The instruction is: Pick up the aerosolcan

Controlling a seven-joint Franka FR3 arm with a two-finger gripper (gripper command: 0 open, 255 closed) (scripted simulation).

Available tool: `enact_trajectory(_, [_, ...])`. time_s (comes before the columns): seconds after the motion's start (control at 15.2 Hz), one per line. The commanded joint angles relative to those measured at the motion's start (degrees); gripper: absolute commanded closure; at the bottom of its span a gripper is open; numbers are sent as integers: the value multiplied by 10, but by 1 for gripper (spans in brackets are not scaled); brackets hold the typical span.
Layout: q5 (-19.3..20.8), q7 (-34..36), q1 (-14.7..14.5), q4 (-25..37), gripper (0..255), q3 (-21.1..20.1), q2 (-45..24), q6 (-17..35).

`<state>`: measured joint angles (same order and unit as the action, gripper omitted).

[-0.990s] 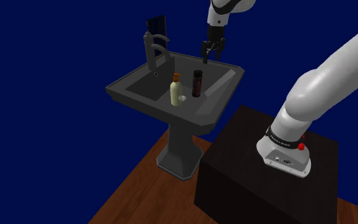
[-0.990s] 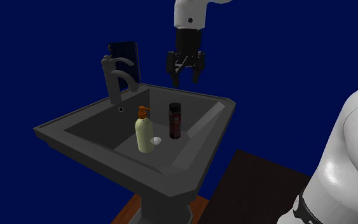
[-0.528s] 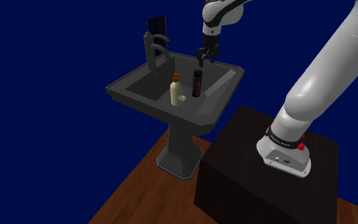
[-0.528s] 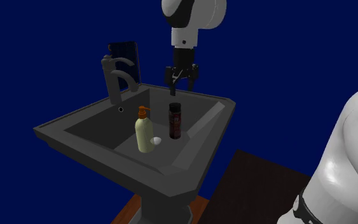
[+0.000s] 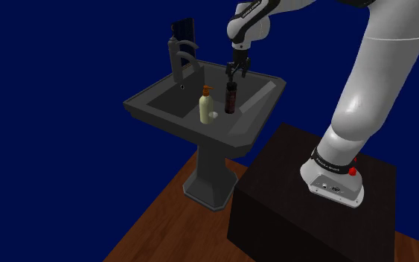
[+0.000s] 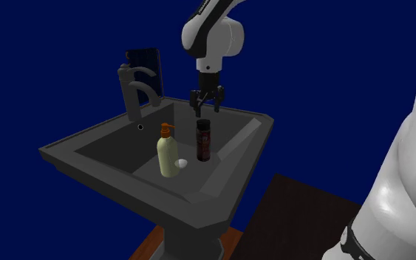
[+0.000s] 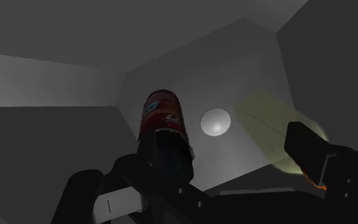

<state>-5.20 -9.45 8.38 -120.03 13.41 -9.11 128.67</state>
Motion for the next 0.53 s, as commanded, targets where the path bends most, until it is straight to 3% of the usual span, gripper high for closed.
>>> enact_trajectory(0.0, [-10,-10,8,34,0,3,-43,9])
enact_trajectory(0.26, [-28,-26,28,109,0,4,-127,20])
enact_trajectory(0.46, [-33,-29,31,112,0,2,-142,33])
